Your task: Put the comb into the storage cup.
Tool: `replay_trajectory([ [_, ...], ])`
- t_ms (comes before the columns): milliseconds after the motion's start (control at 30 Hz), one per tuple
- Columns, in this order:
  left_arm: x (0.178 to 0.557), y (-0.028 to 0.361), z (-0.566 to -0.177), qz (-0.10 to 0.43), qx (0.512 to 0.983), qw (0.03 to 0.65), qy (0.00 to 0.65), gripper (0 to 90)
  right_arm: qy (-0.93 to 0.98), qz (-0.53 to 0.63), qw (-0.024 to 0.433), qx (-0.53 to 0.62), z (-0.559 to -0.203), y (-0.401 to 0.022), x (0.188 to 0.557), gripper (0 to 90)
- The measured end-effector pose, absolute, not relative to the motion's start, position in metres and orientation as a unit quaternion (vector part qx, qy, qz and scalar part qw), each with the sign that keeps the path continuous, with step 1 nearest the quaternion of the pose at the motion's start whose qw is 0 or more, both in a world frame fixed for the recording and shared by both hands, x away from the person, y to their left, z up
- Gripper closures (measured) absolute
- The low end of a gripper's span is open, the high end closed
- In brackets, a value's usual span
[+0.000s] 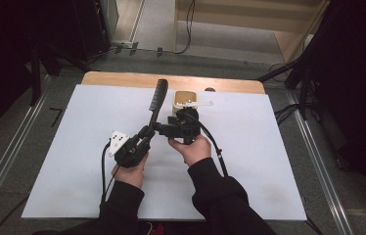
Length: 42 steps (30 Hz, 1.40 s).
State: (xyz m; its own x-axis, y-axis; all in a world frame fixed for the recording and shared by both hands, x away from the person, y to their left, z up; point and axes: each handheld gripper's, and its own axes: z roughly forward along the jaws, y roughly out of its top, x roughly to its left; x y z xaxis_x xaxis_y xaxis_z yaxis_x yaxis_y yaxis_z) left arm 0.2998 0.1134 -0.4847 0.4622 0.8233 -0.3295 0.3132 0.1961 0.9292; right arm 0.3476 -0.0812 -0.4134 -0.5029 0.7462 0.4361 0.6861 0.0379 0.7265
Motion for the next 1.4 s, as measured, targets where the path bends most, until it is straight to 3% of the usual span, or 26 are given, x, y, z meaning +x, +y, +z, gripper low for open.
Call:
replay_trajectory([
  [767,0.297,0.109,-0.484,0.215,0.596,0.614,0.471,72.8,0.702,0.473,0.021,0.533,-0.412,-0.056,0.365,34.9],
  [1067,0.296,0.111,-0.484,0.215,0.590,0.619,0.472,72.8,0.691,0.454,0.015,0.563,-0.415,-0.047,0.371,48.5],
  [1267,0.296,0.113,-0.484,0.215,0.586,0.621,0.474,72.8,0.679,0.447,-0.001,0.582,-0.416,-0.046,0.375,62.8],
  [1400,0.296,0.112,-0.486,0.217,0.588,0.620,0.473,72.8,0.675,0.444,-0.010,0.589,-0.416,-0.047,0.376,65.0],
])
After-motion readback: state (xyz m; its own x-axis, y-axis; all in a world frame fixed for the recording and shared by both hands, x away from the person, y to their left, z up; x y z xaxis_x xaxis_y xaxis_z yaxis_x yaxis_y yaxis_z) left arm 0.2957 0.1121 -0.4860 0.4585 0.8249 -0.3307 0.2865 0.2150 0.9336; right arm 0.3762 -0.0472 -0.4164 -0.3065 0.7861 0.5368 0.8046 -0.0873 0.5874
